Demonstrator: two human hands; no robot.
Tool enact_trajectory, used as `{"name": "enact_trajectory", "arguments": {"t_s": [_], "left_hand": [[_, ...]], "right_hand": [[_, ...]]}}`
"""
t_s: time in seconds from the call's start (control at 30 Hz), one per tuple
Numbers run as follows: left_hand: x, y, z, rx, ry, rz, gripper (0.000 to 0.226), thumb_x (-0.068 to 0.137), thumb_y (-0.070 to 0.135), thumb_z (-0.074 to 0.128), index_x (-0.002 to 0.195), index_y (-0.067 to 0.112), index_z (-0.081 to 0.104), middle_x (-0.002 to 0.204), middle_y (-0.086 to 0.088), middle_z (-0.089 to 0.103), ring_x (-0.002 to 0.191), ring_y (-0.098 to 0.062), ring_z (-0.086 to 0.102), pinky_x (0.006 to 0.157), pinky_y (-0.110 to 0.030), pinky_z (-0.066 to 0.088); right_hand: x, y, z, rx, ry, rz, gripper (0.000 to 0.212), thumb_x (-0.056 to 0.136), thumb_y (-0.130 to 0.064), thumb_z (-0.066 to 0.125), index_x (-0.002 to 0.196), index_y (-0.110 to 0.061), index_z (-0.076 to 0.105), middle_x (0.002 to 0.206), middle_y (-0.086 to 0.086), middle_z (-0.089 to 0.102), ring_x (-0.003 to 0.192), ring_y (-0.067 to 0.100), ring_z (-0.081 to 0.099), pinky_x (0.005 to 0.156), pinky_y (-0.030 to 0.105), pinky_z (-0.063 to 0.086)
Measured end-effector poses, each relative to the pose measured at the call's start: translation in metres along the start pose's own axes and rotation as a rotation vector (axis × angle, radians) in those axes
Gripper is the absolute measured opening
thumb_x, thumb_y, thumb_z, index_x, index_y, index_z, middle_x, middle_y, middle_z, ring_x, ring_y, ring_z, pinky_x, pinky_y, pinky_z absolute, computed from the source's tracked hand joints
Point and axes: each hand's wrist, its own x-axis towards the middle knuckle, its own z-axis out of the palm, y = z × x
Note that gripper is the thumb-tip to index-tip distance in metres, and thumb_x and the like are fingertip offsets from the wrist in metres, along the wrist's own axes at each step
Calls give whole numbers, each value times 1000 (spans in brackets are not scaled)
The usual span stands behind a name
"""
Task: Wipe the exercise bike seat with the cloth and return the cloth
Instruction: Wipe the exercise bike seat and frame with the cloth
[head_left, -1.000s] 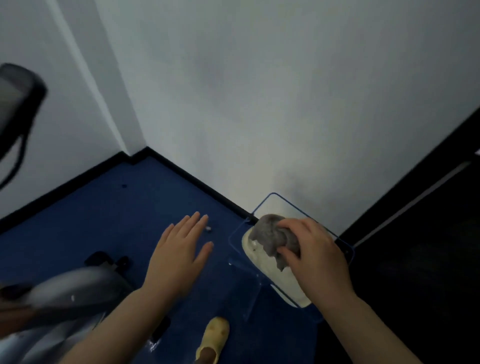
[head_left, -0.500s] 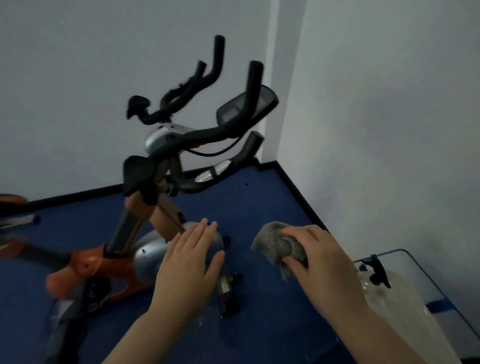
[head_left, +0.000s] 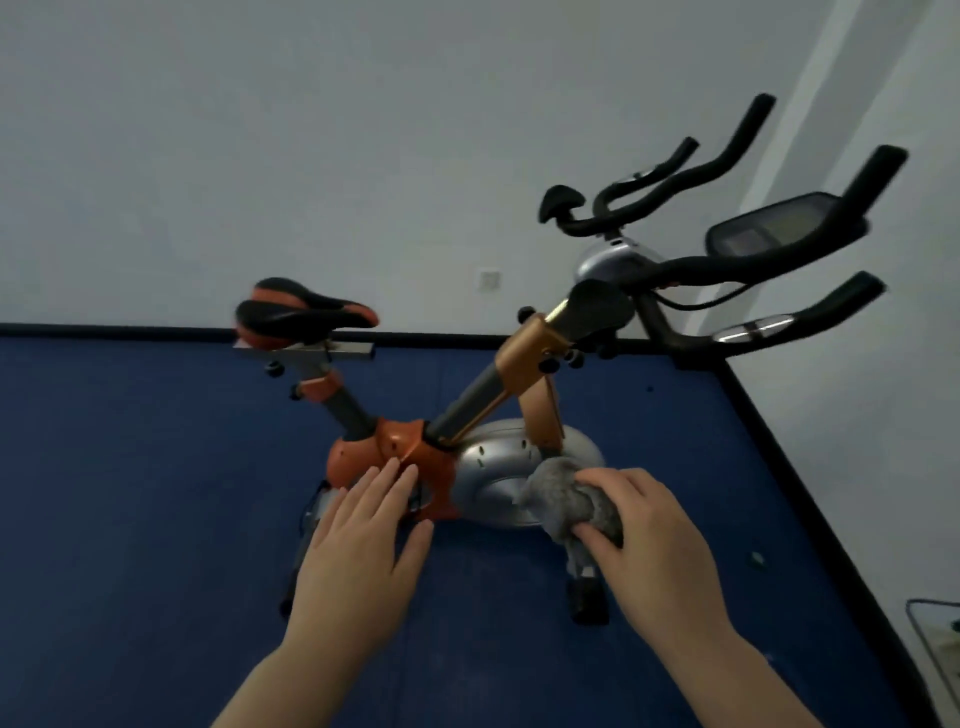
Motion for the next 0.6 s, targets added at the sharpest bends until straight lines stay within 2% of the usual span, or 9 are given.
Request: {"name": "enact_trajectory", "arguments": {"t_s": [0.1, 0.2, 0.43, 0.6], "left_hand": [[-26, -55, -24, 35, 9, -96, 74, 80, 66, 9, 147, 35, 19, 155, 16, 15, 144, -3, 11, 117, -25, 4], [-42, -92, -46, 19, 37, -173, 62, 92, 58, 27, 148, 34, 17, 155, 16, 14, 144, -2, 9, 116, -22, 0], [-38, -137, -66, -22, 120, -274, 58, 93, 55, 30, 147, 37, 19, 154, 18, 15, 141, 2, 8, 114, -20, -2], [-4, -162, -65, -21, 122, -301, 57, 95, 52, 29, 147, 39, 12, 154, 20, 8, 133, 9, -4, 112, -18, -6]], "right_hand": [[-1, -47, 29, 37, -33, -42, 44, 79, -24, 74, 118, -35, 55, 110, -17, 51, 102, 3, 48, 61, 10, 38], [4, -88, 51, 65, -62, -90, 43, 79, -23, 74, 118, -32, 57, 110, -14, 53, 105, 7, 50, 72, 16, 43], [38, -150, 87, 61, -117, -208, 44, 79, -22, 74, 118, -32, 57, 113, -10, 55, 106, 9, 51, 78, 16, 39], [85, -172, 114, 80, -148, -260, 43, 78, -21, 74, 117, -32, 57, 113, -13, 55, 108, 7, 50, 82, 14, 37]]}}
